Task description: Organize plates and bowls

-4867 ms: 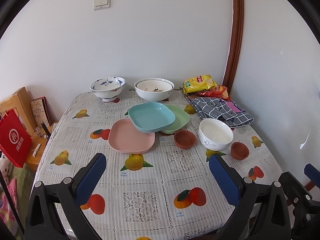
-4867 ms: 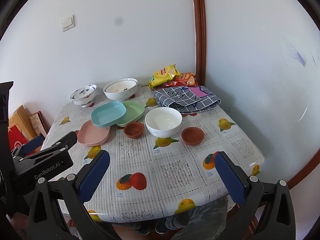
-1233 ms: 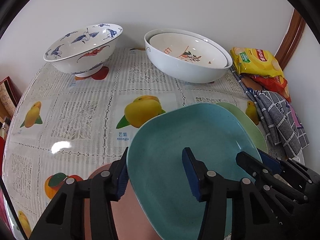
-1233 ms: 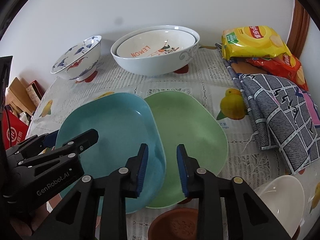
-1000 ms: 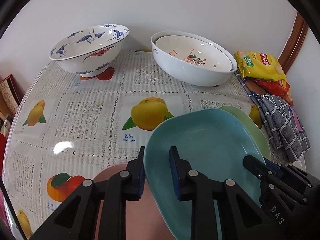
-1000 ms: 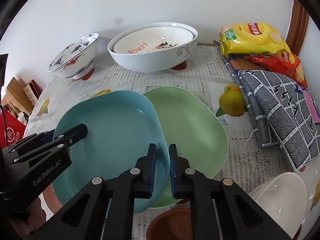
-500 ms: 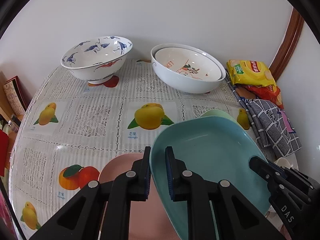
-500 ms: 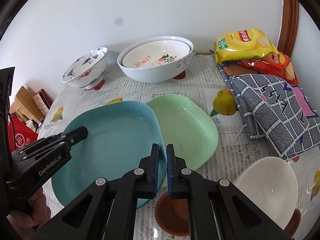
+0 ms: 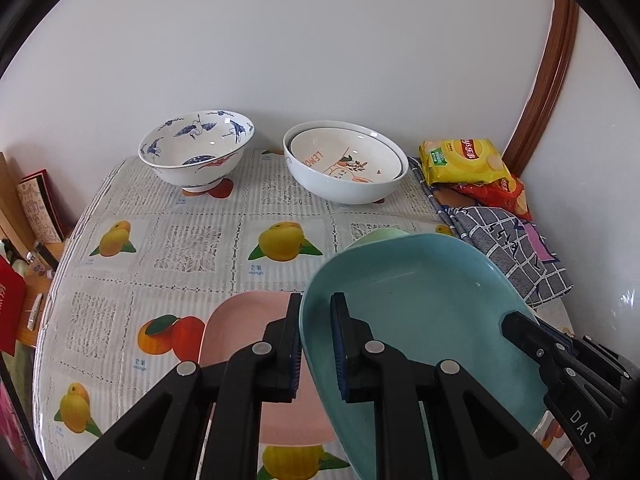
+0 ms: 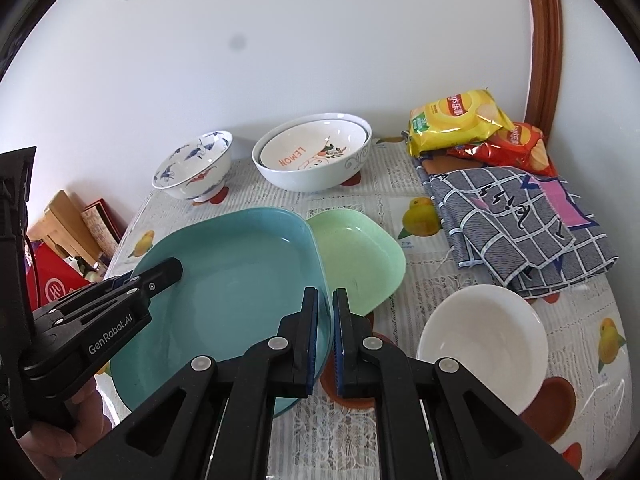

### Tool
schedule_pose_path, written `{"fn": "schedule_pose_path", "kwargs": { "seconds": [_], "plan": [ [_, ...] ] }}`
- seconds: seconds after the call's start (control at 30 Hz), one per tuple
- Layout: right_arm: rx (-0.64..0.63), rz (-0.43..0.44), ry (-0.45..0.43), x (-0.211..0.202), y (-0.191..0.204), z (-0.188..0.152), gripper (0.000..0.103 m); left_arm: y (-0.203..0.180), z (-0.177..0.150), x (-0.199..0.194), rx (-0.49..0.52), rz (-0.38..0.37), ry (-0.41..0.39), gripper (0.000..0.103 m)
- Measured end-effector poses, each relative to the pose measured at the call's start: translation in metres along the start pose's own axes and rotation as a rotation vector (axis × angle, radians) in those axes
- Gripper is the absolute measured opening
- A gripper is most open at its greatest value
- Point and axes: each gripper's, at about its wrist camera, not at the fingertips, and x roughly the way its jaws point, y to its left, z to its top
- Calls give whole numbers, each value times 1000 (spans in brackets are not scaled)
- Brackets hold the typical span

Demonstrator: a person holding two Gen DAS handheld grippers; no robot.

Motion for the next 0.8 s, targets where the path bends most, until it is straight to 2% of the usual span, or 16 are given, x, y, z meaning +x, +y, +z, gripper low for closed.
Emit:
{"fn": "schedule_pose_path", "kwargs": {
  "seconds": [0.33,0.8],
  "plan": [
    [17,-6,-25,-26,5,-16,7,2,-13,-21,10,-13,-17,14],
    [32,-23,-19,-30,13,-30,7,12,-23,-21,9,-34,0,14]
  ]
}}
